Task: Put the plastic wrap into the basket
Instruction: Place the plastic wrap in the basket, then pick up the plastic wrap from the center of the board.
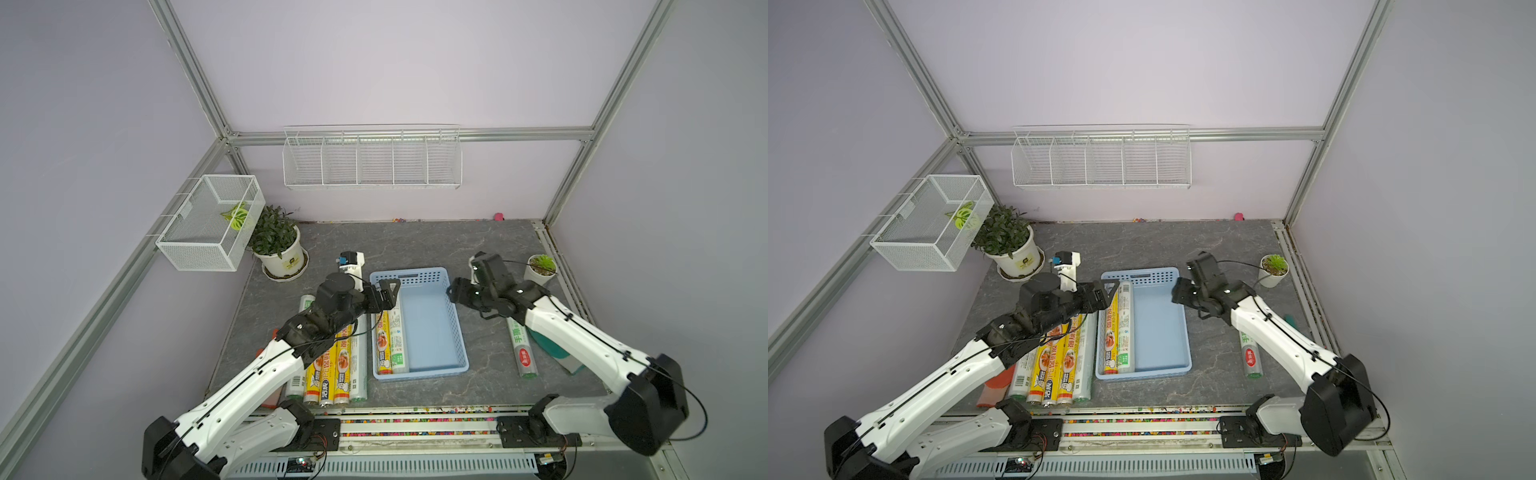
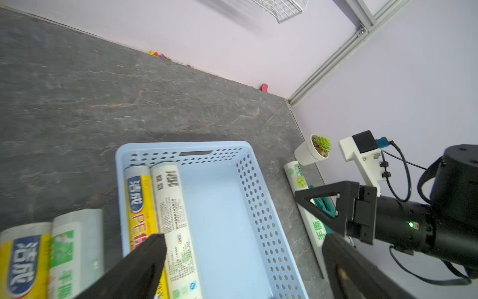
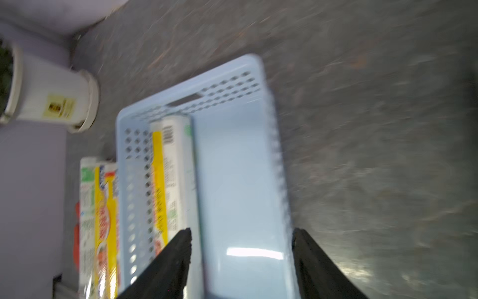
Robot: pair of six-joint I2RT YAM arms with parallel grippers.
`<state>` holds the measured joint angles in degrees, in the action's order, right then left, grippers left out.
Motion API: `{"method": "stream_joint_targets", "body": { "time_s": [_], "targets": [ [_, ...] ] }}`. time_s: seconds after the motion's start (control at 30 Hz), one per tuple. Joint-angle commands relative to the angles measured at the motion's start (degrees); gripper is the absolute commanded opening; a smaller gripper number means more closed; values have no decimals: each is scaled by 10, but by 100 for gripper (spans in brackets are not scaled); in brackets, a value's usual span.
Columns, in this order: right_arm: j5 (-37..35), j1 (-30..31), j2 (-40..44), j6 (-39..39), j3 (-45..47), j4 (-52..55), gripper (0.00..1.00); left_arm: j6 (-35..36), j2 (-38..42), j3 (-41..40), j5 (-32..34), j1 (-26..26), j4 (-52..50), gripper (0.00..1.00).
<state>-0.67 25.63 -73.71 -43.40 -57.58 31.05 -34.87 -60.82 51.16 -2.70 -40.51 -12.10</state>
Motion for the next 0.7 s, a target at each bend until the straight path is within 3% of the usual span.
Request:
{"method": "stream_joint_targets", "body": {
  "time_s": [0.0, 0.07, 0.23, 0.43, 0.67],
  "targets": [
    [-2, -109, 25, 21, 53, 79, 66, 8, -69, 64, -75, 1, 25, 100],
    [45, -183, 41, 32, 82, 76, 66, 2, -116, 102, -96, 0, 17, 100],
    [25, -263, 44, 60, 120, 94, 67, 23, -205, 192, -120, -1, -9, 100],
    [19, -274, -36, 102, 75, 133, 70, 64, -254, 240, -109, -1, -19, 100],
    [39, -273, -124, 157, 36, 149, 70, 77, -264, 242, -93, 0, -9, 100]
  ]
}}
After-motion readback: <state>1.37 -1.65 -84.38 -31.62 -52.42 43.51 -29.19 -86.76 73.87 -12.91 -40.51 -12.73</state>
